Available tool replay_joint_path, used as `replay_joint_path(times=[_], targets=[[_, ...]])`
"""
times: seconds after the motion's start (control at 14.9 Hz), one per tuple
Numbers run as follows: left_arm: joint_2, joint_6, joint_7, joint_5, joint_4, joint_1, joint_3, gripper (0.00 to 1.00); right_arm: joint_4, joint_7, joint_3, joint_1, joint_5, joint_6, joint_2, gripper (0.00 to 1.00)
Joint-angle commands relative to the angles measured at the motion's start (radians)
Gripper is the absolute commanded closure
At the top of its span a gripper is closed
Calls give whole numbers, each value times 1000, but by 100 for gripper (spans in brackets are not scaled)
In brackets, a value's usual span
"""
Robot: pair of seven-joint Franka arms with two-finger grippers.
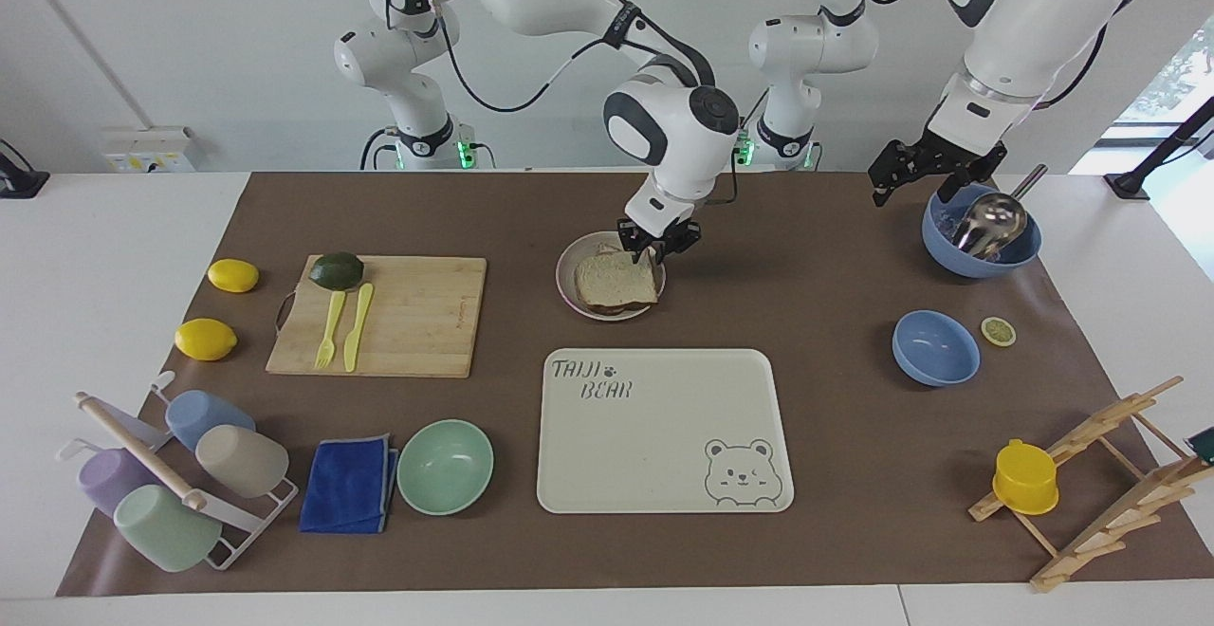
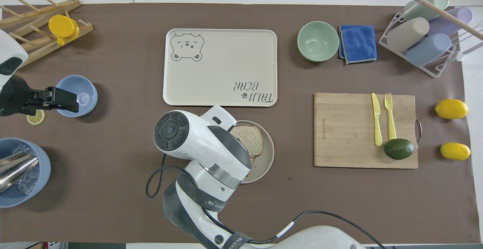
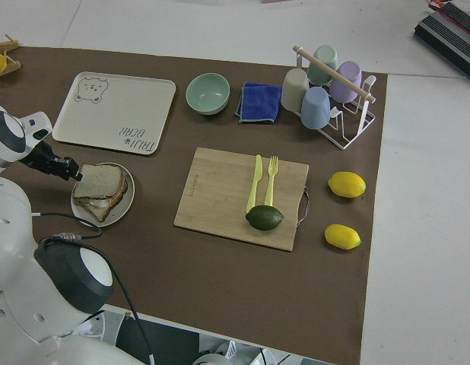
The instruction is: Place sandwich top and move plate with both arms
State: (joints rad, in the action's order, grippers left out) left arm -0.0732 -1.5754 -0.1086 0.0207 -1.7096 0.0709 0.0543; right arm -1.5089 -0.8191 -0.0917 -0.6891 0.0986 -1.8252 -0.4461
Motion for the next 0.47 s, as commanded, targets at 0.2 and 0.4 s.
replay_joint_path(times=[0.2,0.4], targets=[[-42,-102,-2,16,-137,36,10,0,-25,115,-11,304,-77,140,237,0],[-80,-196,-66,41,-282,117,10,0,-28,317,-8,451,-77,280,337,0]])
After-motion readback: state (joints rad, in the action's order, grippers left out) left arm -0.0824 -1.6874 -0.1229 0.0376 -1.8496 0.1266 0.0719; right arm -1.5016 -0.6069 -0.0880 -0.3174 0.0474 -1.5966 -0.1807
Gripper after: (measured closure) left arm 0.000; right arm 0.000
